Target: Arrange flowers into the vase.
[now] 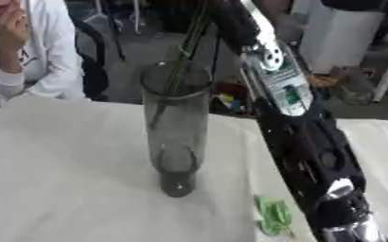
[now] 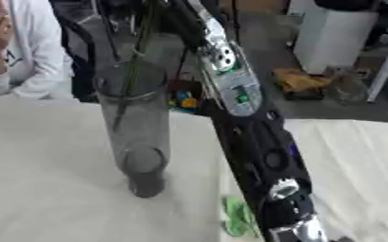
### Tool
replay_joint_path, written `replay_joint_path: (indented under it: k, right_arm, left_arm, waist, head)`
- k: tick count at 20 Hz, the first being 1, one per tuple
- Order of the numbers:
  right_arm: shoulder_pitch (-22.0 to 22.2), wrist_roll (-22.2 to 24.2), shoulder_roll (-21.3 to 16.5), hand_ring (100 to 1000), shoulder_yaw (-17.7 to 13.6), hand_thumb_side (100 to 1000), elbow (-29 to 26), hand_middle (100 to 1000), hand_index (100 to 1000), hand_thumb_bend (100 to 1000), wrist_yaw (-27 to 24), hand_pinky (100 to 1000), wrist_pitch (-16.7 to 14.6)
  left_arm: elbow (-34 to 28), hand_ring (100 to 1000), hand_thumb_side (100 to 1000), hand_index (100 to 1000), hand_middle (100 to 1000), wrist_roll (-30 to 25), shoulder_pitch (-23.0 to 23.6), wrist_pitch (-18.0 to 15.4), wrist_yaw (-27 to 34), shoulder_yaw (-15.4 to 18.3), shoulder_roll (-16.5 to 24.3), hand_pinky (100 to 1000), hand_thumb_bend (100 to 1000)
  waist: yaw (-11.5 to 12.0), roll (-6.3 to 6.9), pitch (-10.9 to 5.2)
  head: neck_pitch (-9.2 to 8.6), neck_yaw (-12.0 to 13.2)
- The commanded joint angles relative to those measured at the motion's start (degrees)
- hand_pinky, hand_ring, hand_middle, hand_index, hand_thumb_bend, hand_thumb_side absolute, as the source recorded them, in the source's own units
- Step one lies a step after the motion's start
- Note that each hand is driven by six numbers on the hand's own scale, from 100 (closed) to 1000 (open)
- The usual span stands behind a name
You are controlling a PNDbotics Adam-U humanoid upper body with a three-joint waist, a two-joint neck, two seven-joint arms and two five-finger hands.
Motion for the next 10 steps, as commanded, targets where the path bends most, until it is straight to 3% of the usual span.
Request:
replay_joint_path:
  k: [1,10]
  right_arm:
    - [-1.53,0.38,-1.61,453,0.26,860,-0.26,350,378,100,2.21,336,1.48]
    - [-1.52,3.79,-2.37,478,1.03,854,0.10,391,403,100,8.04,349,5.49]
  left_arm:
    - [-0.96,860,1000,953,885,-0.05,-0.28,0.03,-0.21,0.43,0.53,793,100]
    - [-0.96,861,1000,954,885,-0.05,-0.18,0.05,-0.21,0.46,0.58,794,100]
  waist:
    - [0.00,0.58,-1.87]
    - [-0.31,0.54,-2.14]
  head:
    - [-0.10,0.14]
    - [0.17,0.43]
